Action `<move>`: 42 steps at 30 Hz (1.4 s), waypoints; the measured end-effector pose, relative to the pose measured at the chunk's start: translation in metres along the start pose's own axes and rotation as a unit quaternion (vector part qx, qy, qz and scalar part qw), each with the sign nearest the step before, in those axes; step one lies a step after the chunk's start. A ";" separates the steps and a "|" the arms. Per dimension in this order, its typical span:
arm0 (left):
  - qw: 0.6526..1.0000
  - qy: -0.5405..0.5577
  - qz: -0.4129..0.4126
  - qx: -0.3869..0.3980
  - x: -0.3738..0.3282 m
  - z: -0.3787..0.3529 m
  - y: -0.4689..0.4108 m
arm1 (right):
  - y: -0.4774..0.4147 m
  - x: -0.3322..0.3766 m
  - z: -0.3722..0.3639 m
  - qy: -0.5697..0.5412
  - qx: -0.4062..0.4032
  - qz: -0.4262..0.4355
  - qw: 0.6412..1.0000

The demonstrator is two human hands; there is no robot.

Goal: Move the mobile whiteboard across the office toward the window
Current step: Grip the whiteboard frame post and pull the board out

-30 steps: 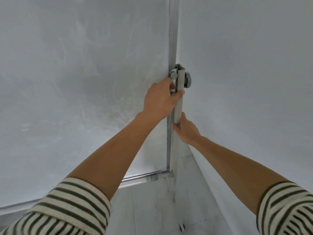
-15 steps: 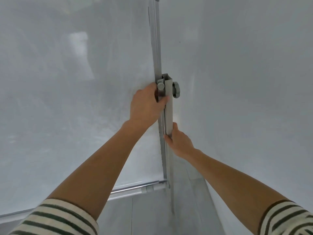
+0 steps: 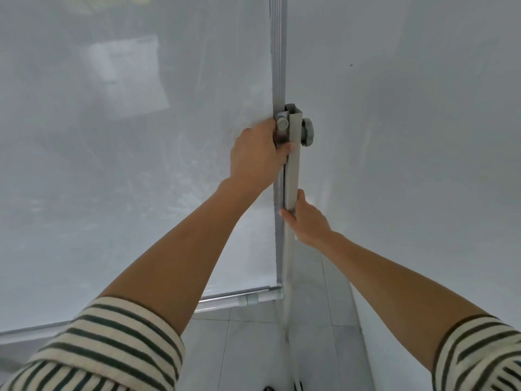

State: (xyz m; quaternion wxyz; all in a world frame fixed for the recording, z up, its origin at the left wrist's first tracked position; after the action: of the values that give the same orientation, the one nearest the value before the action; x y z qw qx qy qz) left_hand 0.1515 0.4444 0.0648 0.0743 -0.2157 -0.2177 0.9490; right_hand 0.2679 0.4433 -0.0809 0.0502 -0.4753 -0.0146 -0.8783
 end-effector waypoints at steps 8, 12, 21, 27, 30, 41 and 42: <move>1.000 -0.007 0.002 0.004 0.035 -0.030 -0.083 | -0.098 0.005 -0.007 -0.005 0.007 -0.019 1.000; 1.000 -0.013 0.015 0.007 0.050 -0.039 -0.115 | -0.140 0.008 -0.012 -0.014 0.017 -0.024 0.999; 0.998 -0.029 0.059 -0.021 0.077 -0.062 -0.175 | -0.226 0.004 -0.022 -0.018 0.045 0.014 0.999; 0.992 -0.039 0.114 -0.039 0.086 -0.077 -0.210 | -0.278 0.002 -0.022 -0.005 0.084 0.048 0.995; 0.988 -0.054 0.139 -0.046 0.091 -0.084 -0.223 | -0.298 0.003 -0.023 0.005 0.098 0.070 0.993; 0.970 -0.080 0.227 -0.026 0.124 -0.075 -0.172 | -0.289 -0.029 -0.030 0.210 0.188 0.092 0.955; 0.966 -0.081 0.246 -0.020 0.132 -0.070 -0.155 | -0.282 -0.038 -0.034 0.230 0.205 0.077 0.948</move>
State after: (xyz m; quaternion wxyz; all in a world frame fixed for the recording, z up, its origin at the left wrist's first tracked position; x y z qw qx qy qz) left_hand 0.0715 0.6406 0.0267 -0.1839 -0.1862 -0.1823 0.9478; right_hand 0.2317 0.7240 -0.1253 0.2162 -0.2399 -0.1453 -0.9352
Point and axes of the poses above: each hand's wrist, its own y-axis away from the middle knuckle, its own z-axis out of the back of the hand, x = y × z, the point moved 1 cm from there along -y, towards the middle knuckle, and after that the axes turned 13 degrees about -y, right-handed, at the moved point
